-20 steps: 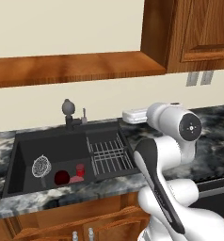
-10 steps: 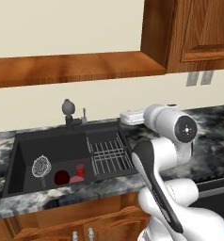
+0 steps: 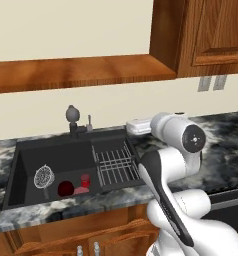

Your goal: Pick the strainer and mug and place them in the sink. Then turn on the water.

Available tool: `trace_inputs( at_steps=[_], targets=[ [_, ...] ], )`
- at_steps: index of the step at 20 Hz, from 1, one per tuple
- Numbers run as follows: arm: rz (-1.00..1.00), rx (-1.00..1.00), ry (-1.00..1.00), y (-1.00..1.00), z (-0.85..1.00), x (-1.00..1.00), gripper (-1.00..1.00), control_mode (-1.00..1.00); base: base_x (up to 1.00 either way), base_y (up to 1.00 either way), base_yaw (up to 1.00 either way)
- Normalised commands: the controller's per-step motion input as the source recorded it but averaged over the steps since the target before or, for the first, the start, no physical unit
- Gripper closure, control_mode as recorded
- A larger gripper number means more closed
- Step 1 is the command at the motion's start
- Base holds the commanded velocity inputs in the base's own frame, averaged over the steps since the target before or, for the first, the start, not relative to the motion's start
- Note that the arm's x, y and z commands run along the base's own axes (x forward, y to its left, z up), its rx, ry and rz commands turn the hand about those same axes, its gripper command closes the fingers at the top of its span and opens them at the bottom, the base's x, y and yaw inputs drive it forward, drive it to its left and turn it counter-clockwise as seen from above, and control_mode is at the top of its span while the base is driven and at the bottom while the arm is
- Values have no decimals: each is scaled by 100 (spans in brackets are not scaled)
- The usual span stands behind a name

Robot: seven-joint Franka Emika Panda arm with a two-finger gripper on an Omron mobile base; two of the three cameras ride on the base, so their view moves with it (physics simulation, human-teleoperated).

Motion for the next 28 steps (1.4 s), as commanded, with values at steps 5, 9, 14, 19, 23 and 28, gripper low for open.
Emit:
trace_inputs(
  at_steps=[5,9,14,19,23,28],
  targets=[
    [2,0,-4,0,-27,5,-100,-100,0,0,0],
    [3,0,-4,0,-29,8,-100,-100,0,0,0],
    [3,0,-4,1,-31,8,-100,-100,0,0,0],
    [3,0,-3,2,-33,5,-100,-100,0,0,0],
    [2,0,-3,12,-34,9,-100,-100,0,0,0],
    [1,0,-4,16,-36,10,-100,-100,0,0,0]
  ],
)
